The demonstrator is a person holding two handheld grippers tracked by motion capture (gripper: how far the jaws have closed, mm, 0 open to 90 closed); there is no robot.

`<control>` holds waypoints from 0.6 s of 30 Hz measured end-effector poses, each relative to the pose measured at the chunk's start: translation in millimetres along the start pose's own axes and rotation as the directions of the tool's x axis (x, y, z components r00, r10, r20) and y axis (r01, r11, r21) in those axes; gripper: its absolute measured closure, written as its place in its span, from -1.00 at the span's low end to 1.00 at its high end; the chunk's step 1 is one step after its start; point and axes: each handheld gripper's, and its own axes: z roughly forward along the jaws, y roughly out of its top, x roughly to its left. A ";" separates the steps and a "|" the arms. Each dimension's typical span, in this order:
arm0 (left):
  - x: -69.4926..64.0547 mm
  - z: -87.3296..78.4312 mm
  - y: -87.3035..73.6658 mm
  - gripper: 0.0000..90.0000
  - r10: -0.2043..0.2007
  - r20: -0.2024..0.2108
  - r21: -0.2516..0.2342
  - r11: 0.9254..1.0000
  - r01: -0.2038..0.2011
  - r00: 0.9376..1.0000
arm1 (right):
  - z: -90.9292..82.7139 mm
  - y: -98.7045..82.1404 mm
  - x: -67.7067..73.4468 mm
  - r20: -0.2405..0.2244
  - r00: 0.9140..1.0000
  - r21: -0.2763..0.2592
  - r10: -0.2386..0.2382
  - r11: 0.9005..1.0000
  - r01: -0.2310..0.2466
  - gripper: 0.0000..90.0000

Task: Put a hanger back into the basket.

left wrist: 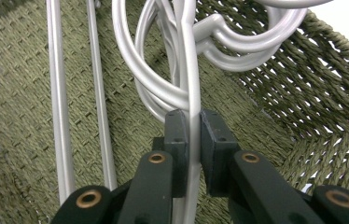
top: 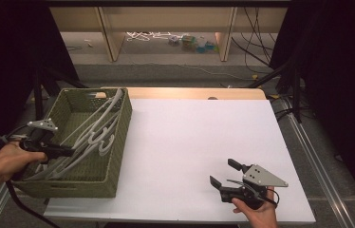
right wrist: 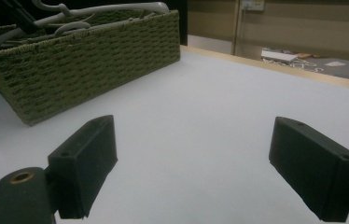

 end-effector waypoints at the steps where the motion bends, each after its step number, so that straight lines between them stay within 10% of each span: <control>1: -0.2 1.1 0.0 0.82 -0.010 0.003 0.000 1.000 0.010 1.000 | 0.0 -0.1 0.0 0.001 1.000 0.001 0.002 1.000 -0.002 -0.65; 18: 0.2 20.4 -1.6 0.81 0.041 0.018 0.128 0.991 -0.043 0.999 | -0.3 0.3 0.2 0.001 1.000 0.002 0.003 1.000 -0.003 -0.65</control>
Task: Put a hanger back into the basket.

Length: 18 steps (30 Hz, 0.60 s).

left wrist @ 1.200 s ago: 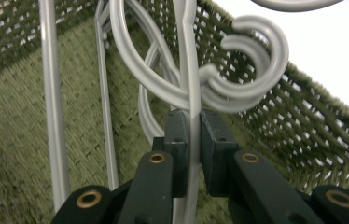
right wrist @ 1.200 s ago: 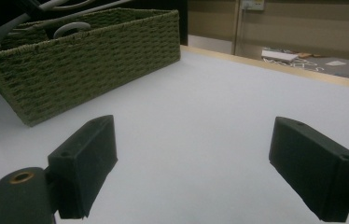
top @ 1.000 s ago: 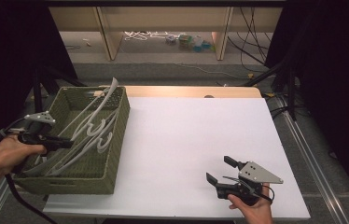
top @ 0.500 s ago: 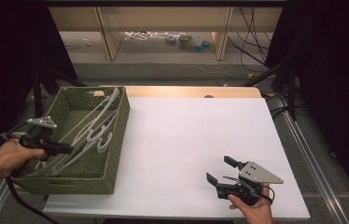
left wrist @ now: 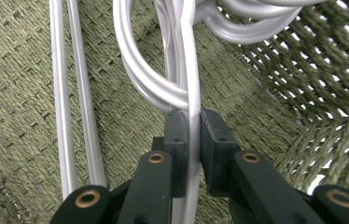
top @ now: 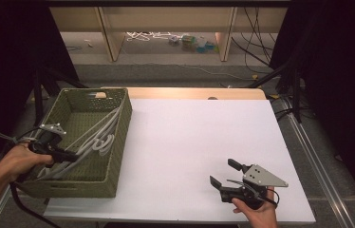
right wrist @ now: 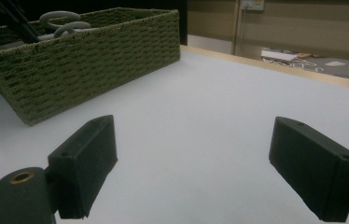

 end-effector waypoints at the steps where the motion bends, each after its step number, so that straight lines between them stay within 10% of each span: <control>1: 0.3 0.6 -0.7 0.81 -0.003 0.004 -0.003 1.000 0.003 1.000 | 0.3 0.0 -0.3 -0.003 1.000 -0.004 0.002 1.000 -0.002 -0.65; 8: -1.5 -5.9 0.5 0.59 -0.041 0.012 -0.055 0.998 0.042 0.999 | 0.4 -0.3 -0.3 -0.001 1.000 -0.001 -0.003 1.000 0.003 -0.65; 11: -9.3 -12.9 5.6 0.31 -0.108 -0.008 -0.141 0.984 0.106 0.994 | 0.7 0.0 -0.1 -0.009 1.000 -0.007 0.004 1.000 -0.004 -0.65; 18: -36.1 -27.7 20.0 -0.06 -0.112 -0.069 -0.294 0.952 0.087 0.991 | -0.1 0.0 -0.1 -0.006 1.000 -0.004 0.001 1.000 -0.001 -0.65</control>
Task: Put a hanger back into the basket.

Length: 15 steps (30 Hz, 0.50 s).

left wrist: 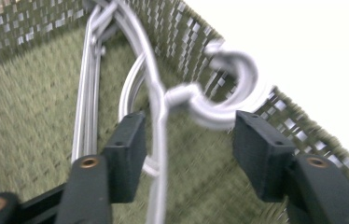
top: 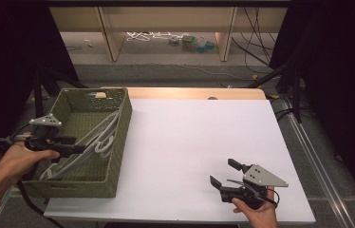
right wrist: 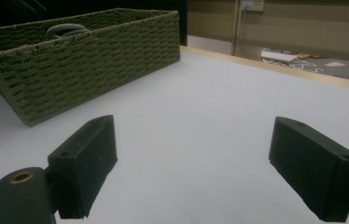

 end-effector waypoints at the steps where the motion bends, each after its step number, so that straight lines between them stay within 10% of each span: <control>1: -4.1 -0.9 1.9 -0.12 0.002 -0.012 -0.018 1.000 -0.002 1.000 | -0.2 -0.1 0.0 0.000 1.000 -0.001 0.003 1.000 -0.003 -0.65; 6: -20.8 -6.2 9.1 -0.32 -0.010 -0.030 -0.121 0.993 0.006 1.000 | -0.2 0.2 0.1 -0.001 1.000 -0.003 0.002 1.000 -0.002 -0.65; 15: -63.2 -3.5 8.0 -0.44 -0.062 0.003 -0.332 0.942 0.060 0.998 | 0.1 0.3 0.3 -0.010 1.000 -0.007 0.004 1.000 -0.004 -0.65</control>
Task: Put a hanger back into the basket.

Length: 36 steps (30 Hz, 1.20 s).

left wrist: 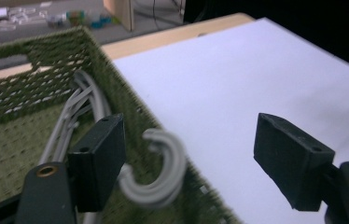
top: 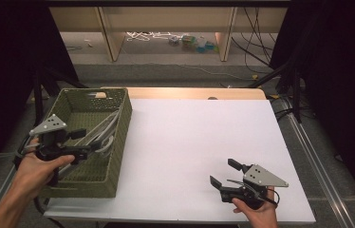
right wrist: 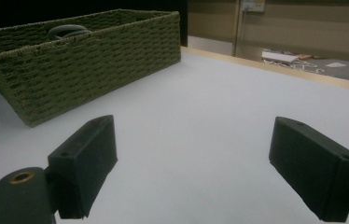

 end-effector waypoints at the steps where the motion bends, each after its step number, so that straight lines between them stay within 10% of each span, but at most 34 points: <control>1: -4.6 0.2 -1.0 -0.46 0.003 0.005 -0.012 1.000 -0.003 1.000 | -0.1 0.0 0.1 0.000 1.000 -0.001 -0.001 1.000 0.001 -0.65; 14: -36.5 15.0 -13.7 -0.55 0.036 0.026 -0.112 0.993 -0.033 0.999 | 0.2 0.1 -0.2 -0.002 1.000 -0.006 -0.005 1.000 0.005 -0.65; 23: -59.3 26.3 -28.6 -0.61 0.088 -0.029 -0.083 0.992 -0.091 0.996 | 1.1 0.1 0.5 -0.003 1.000 -0.024 -0.001 1.000 0.001 -0.65; 36: -78.5 46.0 -52.0 -0.60 0.016 0.015 -0.199 0.980 -0.013 1.000 | -1.1 1.3 1.3 -0.003 1.000 -0.017 -0.008 1.000 0.008 -0.65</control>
